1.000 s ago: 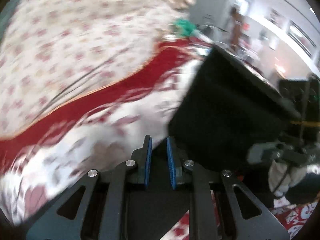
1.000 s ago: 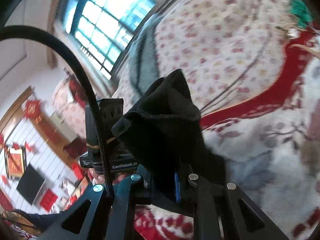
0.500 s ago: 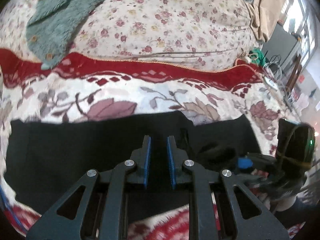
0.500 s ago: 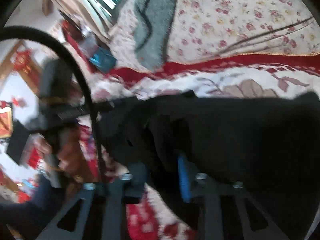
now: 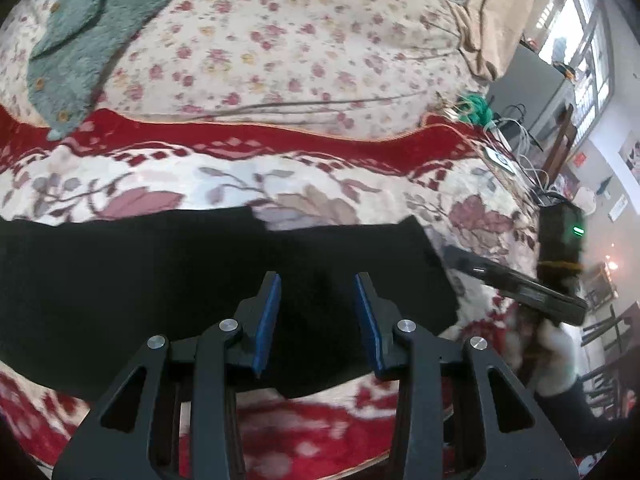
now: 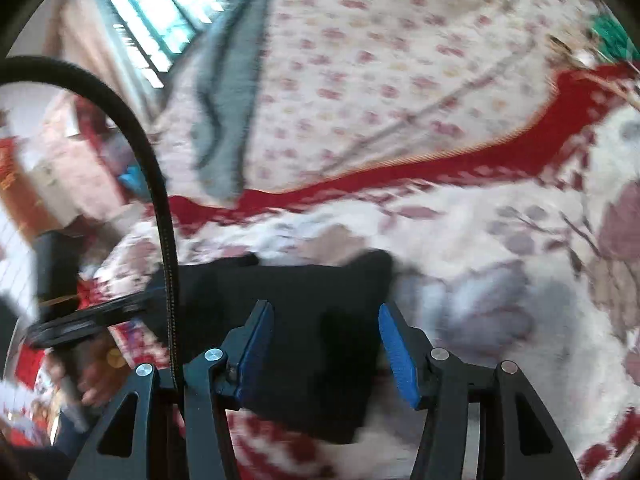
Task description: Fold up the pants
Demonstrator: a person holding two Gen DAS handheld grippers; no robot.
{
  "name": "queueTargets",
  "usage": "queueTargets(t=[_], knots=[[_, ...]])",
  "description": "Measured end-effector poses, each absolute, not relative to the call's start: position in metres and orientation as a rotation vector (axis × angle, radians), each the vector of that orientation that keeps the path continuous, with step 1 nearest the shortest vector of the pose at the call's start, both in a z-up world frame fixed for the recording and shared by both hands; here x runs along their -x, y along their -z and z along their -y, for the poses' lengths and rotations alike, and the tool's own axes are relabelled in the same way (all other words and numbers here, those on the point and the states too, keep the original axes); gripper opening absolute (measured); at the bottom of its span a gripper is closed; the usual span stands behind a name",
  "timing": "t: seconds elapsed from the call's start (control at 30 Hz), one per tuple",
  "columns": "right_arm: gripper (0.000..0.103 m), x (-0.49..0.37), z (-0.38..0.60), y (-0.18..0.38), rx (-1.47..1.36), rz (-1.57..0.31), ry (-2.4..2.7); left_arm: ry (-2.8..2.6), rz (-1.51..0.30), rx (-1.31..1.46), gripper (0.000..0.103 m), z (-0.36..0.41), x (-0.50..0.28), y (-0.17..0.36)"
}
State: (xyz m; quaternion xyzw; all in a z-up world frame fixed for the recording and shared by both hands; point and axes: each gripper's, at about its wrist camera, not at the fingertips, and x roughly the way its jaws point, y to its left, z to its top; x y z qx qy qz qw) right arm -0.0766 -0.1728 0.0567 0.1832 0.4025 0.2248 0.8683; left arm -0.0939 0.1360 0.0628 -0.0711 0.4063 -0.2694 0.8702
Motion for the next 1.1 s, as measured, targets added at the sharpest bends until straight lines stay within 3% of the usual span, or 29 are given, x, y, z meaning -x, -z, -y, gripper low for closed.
queueTargets(t=[0.13,0.17,0.2,0.33,0.57,0.7,1.1], knots=[[0.055,0.055,0.177,-0.027,-0.466,-0.929,-0.516,0.502,-0.879,0.088,0.036,-0.116,0.093,-0.046],[0.051,0.055,0.179,-0.024,-0.508,-0.935,-0.559,0.465,-0.896,0.069,0.036,-0.114,0.091,-0.039],[0.036,0.052,0.177,-0.021,-0.536,-0.928,-0.597,0.427,-0.916,0.055,0.036,-0.114,0.089,-0.031],[0.027,0.061,0.169,-0.039,-0.403,-0.852,-0.599,0.403,-0.916,0.067,0.036,-0.123,0.091,-0.021],[0.028,0.065,0.165,-0.021,-0.335,-0.889,-0.473,0.293,-0.895,0.095,0.036,-0.136,0.084,-0.010],[0.045,0.067,0.169,-0.023,-0.342,-0.878,-0.432,0.285,-0.880,0.105,0.036,-0.135,0.083,-0.011],[0.047,0.091,0.148,-0.081,-0.295,-0.738,-0.507,0.196,-0.854,0.110,0.036,-0.155,0.095,-0.027]])
